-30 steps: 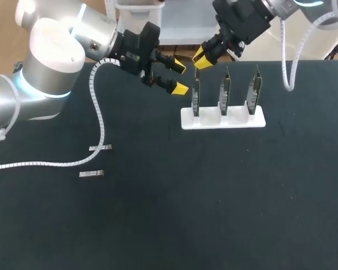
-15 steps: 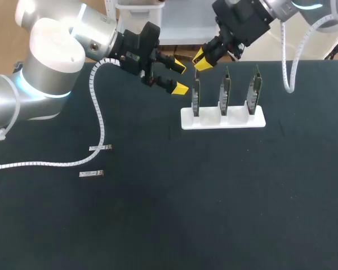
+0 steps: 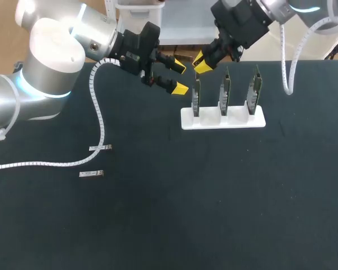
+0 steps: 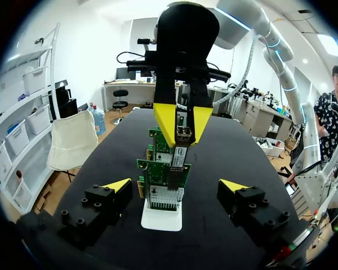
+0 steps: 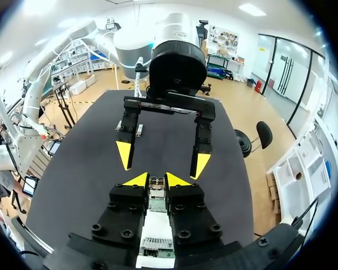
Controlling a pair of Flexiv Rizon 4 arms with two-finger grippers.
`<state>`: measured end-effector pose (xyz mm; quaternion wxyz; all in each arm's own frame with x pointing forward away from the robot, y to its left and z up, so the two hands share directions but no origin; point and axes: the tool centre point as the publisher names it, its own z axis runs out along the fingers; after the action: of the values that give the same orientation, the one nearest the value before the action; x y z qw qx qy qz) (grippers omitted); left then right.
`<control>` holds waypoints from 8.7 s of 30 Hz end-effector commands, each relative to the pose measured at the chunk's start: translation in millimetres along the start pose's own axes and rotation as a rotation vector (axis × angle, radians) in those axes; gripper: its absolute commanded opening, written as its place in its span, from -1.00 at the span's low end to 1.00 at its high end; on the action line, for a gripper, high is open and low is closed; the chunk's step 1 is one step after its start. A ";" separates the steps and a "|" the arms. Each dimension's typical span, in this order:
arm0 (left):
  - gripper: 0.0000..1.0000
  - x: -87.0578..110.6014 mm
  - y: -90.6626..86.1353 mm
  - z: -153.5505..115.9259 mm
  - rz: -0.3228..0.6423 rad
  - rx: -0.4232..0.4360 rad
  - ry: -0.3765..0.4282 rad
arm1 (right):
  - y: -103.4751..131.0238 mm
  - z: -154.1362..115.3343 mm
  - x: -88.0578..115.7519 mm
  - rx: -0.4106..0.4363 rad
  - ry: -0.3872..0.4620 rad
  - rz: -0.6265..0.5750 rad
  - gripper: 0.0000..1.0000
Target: Pick up the optical module with the left hand, and insert it into the network port with the right hand.
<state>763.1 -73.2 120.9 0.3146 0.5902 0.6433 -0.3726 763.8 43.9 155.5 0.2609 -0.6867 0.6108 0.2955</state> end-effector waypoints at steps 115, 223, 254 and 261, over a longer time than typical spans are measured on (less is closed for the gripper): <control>1.00 -1.1 0.9 0.2 -0.002 0.002 0.005 | -7.1 15.3 13.0 -0.011 -0.056 0.111 -1.00; 1.00 -1.1 0.9 0.2 -0.002 0.002 0.005 | 14.7 -87.4 74.9 0.043 -0.118 0.218 1.00; 1.00 25.8 -42.5 -150.5 0.060 -0.279 0.418 | 14.7 -87.4 74.9 0.043 -0.118 0.218 1.00; 1.00 63.4 -72.4 -186.7 -0.019 -0.334 0.547 | 14.7 -87.4 74.9 0.043 -0.118 0.218 1.00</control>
<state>720.3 100.8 156.3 0.2021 0.6150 0.7513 -0.1283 764.5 -71.9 161.3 0.2759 -0.5925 0.6709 0.3504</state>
